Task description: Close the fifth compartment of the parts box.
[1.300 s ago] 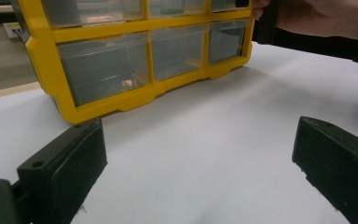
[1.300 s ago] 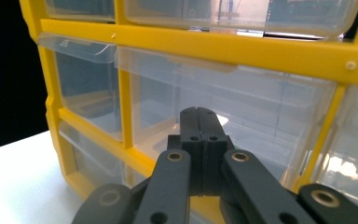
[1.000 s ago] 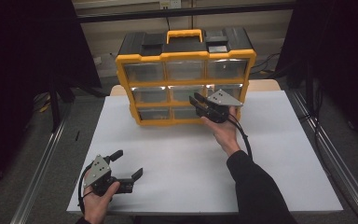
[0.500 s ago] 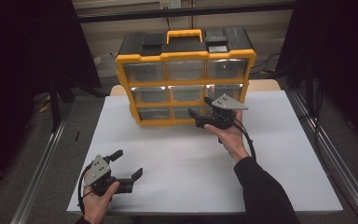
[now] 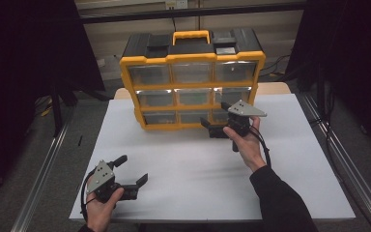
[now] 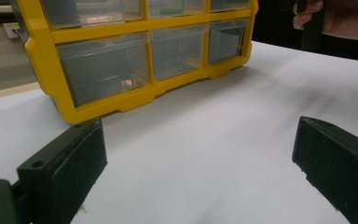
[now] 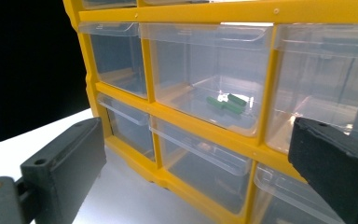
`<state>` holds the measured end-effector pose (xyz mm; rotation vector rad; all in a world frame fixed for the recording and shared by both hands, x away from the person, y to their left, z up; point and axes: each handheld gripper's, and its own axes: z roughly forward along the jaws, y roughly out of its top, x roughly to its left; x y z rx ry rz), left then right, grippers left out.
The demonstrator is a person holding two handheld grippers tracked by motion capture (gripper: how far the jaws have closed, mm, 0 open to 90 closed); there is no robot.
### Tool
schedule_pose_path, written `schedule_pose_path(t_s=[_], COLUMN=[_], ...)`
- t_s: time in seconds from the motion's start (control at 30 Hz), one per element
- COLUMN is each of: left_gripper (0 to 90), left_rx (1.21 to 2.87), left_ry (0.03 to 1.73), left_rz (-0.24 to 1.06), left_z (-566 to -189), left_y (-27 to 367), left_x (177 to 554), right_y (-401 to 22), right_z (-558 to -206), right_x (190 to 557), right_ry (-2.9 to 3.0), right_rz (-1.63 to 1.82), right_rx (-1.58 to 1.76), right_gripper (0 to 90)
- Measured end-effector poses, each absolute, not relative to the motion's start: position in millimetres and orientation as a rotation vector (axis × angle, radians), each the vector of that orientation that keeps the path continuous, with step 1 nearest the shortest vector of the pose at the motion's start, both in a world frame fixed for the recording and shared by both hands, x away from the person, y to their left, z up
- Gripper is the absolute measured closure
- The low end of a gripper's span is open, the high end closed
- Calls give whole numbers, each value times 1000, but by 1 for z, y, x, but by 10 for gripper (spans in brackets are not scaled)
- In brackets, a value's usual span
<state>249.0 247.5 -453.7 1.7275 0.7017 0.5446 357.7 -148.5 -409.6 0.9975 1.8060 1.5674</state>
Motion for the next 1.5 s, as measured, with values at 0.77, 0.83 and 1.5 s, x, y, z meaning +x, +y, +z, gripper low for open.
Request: schedule_pose_path(t_s=[0.77,0.83,1.5], left_gripper=[29,29,31], left_rx=[1719,1717,1713], left_ry=[718,717,738], left_rz=[536,539,544], left_z=[-454,-454,-455], left_y=[248,249,249], left_x=[249,249,250], right_y=[-192,-196,-240], right_z=[-418,-420,-438], right_x=[319,314,261], right_ry=[1830,1829,1811], right_rz=[1534,1521,1473], right_rx=[1007,1013,1071], right_gripper=[7,8,7])
